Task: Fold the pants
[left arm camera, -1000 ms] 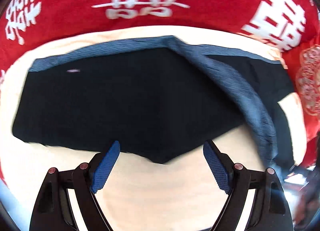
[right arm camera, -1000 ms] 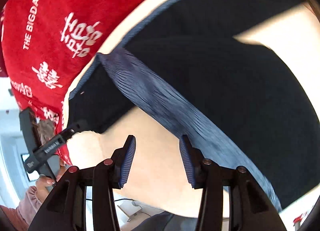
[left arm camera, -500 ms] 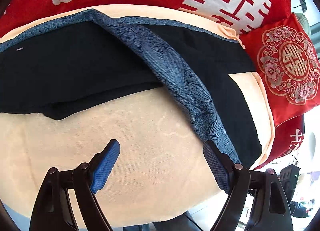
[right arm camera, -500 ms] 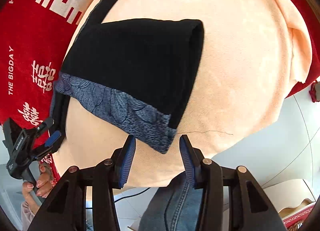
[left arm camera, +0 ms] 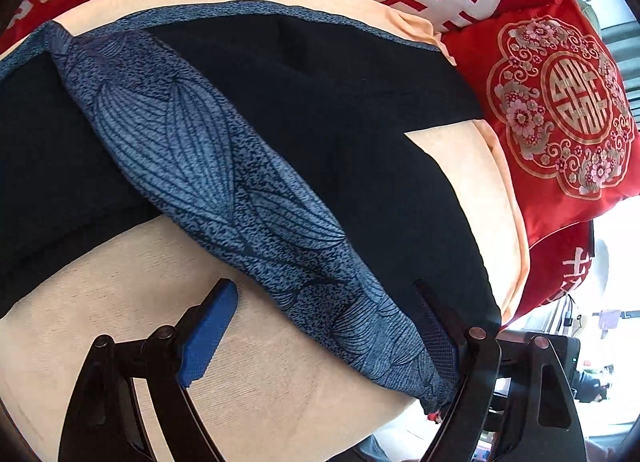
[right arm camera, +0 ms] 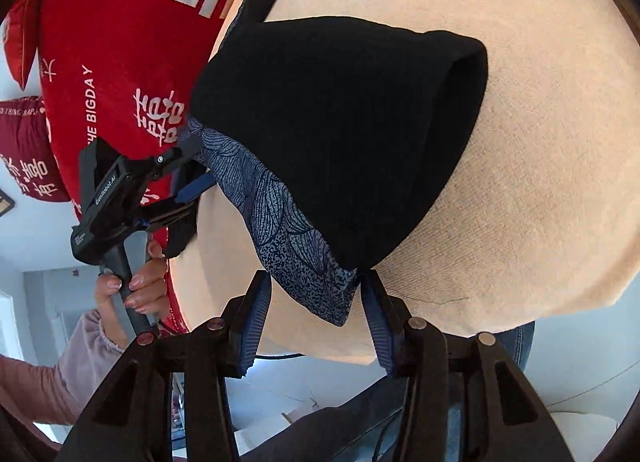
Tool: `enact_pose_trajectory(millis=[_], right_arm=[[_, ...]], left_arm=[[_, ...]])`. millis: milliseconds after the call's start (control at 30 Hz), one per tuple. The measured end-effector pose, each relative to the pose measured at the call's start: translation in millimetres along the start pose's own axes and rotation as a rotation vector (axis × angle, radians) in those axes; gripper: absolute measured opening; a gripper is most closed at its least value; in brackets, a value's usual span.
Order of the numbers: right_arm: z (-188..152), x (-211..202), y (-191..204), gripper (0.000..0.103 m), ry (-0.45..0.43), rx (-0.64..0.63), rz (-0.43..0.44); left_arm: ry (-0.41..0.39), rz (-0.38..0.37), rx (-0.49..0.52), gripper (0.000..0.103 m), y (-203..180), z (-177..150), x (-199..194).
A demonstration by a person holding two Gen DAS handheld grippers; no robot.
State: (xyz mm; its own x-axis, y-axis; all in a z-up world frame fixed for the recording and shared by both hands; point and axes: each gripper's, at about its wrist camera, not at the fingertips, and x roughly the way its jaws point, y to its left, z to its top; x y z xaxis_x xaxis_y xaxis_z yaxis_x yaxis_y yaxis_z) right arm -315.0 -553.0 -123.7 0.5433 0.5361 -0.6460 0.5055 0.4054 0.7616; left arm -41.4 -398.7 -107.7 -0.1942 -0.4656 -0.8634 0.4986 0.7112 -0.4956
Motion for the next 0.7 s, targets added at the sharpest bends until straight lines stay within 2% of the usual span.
enact_pose_trajectory(millis=[67,100,133,167,233,300,367,433,533,700], right_arm=[[3,4,-6,0.051,0.026,0.026,0.011],[6,7,-8,0.046,0.043,0.046,0.006],[9,9,-10,0.033,0.055,0.078,-0.002],[11,8,-12,0.028,0.057,0.108,0.009],[12,2,-8,0.017,0.040,0.117,0.048],[11,-12,1,0.016,0.018,0.095,0.062],[14,-25,10,0.015,-0.005,0.091,0.106],[21,-41,20,0.015,-0.029,0.087,0.139],[42,-64,42,0.015,-0.057,0.036,0.168],[109,-101,81,0.015,-0.110,-0.070,0.177]], left_arm=[[0.021,0.012,0.012,0.086,-6,3,3],[0.024,0.026,0.021,0.086,-9,4,3],[0.023,0.033,0.027,0.086,-12,4,2],[0.024,0.036,0.025,0.086,-12,5,2],[0.028,0.002,-0.008,0.066,-11,7,0],[0.029,-0.002,-0.042,0.039,-7,12,-2],[0.019,-0.015,-0.067,0.028,-4,17,-9],[0.005,-0.040,-0.088,0.028,-5,22,-18],[-0.029,-0.044,-0.068,0.028,-22,34,-33],[-0.093,-0.049,-0.044,0.028,-54,77,-45]])
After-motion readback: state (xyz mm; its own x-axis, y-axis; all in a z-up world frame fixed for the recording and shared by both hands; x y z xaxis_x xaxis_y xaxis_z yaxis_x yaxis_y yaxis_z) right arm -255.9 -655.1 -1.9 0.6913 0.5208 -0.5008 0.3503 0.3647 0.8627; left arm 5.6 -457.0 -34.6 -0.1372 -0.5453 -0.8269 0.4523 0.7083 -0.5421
